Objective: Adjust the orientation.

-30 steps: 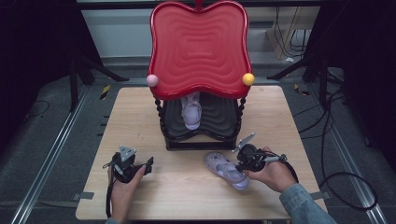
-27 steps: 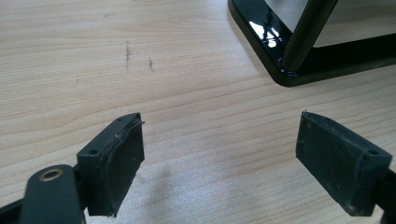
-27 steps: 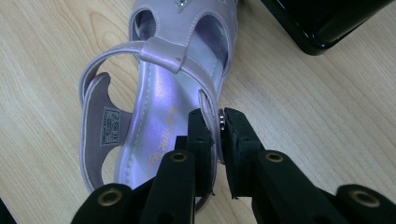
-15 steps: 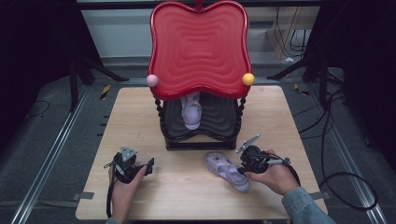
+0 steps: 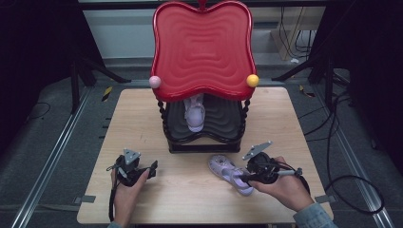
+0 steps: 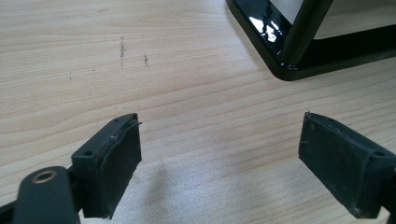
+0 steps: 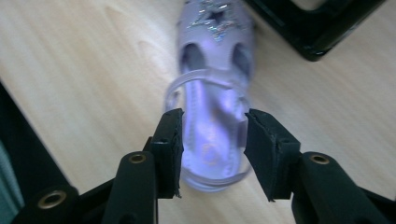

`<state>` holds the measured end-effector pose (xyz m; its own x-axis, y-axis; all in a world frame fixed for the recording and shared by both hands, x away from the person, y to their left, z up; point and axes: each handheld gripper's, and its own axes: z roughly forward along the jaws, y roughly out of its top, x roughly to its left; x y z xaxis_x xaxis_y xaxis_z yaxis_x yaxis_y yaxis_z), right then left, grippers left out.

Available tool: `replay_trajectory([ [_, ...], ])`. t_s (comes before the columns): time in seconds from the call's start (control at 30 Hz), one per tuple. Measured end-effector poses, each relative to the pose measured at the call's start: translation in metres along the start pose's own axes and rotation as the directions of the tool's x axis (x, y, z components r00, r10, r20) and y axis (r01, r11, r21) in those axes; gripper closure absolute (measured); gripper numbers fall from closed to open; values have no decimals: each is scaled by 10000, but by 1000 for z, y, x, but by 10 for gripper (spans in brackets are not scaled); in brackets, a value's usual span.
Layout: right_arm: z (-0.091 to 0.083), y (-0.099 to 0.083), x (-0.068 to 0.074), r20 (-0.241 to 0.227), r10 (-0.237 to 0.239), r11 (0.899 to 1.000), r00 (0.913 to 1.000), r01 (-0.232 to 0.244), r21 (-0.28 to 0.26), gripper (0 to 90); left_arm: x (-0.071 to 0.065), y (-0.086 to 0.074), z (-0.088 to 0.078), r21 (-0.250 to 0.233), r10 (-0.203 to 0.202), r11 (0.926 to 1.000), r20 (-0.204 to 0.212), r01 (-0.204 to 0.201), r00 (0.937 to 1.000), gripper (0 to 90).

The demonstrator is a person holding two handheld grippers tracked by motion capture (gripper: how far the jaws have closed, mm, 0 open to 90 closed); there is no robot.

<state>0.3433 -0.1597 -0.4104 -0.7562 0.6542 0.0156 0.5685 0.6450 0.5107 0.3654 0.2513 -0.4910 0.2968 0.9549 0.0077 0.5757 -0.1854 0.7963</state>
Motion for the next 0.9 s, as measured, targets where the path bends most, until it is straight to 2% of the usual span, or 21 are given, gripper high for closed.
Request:
replay_trajectory([
  [0.07,6,-2,8,-124,-90,9999,9999,91,116,570,0,0,0,-147,-39,9999,37,40,10000,98],
  [0.2,14,-3,14,-272,-221,9995,9994,227,217,574,0,0,0,-109,6,9999,90,-5,10000,86],
  [0.27,25,-4,18,-399,-288,9985,9988,306,460,583,0,0,0,-90,24,10000,134,-23,9999,85],
  [0.47,42,-2,22,-455,-366,9950,9983,407,909,664,2,0,0,-85,9,10000,139,-8,9999,85],
  [0.7,50,2,23,-343,-465,9907,9983,504,1262,753,5,0,-2,-105,-68,9999,57,68,10000,85],
  [0.9,54,3,24,-272,-527,9872,9982,562,1490,786,6,1,-2,-92,-31,10000,28,32,10000,85],
])
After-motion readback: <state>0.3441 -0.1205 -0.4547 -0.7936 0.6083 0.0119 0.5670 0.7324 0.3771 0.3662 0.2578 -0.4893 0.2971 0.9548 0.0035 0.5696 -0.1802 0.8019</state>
